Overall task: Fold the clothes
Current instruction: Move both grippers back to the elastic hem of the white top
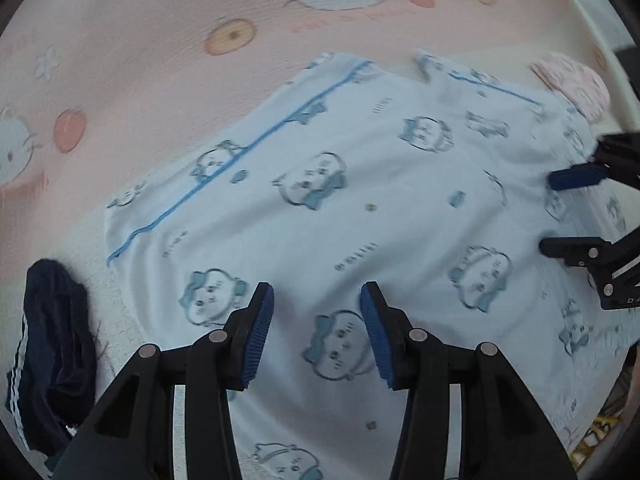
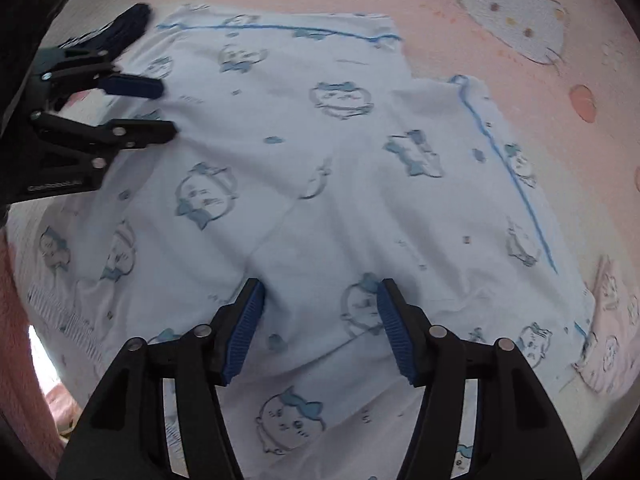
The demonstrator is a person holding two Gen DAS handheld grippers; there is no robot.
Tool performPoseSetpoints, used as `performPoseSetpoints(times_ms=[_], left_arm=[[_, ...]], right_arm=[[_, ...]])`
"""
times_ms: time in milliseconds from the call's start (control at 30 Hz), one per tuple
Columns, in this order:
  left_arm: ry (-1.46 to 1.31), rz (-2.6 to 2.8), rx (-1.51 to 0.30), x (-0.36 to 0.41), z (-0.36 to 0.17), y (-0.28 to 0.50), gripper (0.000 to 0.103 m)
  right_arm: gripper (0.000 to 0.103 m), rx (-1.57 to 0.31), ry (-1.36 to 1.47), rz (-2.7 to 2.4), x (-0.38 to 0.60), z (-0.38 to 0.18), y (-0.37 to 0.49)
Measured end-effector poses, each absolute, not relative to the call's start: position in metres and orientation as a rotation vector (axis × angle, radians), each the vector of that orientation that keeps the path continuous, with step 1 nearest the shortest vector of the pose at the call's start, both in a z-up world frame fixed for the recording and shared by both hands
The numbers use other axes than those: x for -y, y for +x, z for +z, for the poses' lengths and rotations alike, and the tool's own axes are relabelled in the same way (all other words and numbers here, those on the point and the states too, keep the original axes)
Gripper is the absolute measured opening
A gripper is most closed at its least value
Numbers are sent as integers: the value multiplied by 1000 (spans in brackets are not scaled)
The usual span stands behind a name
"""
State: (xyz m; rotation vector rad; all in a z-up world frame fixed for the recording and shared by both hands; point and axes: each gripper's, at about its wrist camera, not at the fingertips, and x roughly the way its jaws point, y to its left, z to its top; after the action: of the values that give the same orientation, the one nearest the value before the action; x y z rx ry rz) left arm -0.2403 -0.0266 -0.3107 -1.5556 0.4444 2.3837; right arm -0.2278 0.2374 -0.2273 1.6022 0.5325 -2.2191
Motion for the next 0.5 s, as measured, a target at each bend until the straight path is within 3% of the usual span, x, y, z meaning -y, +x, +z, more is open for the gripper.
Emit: performPoseSetpoints(times_ms=[100,233,333,500], left_arm=[[-1510,2318,-441,21,-294,-219,48],[-1447,2096,-439,-5,-295,-168,48],[-1484,2076,-581,-15,-317,-150,50],[-1605,2314,-462,24,-304,-172,51]], right_arm=[[60,-497,1613,-2280,-254,-217,-222],[58,-279,1597,-2125,-243,-213,-198],[57,-409,1620,-2101,-226,-238,-183],[60,-390,1651,-2298,-253,-238,-191]])
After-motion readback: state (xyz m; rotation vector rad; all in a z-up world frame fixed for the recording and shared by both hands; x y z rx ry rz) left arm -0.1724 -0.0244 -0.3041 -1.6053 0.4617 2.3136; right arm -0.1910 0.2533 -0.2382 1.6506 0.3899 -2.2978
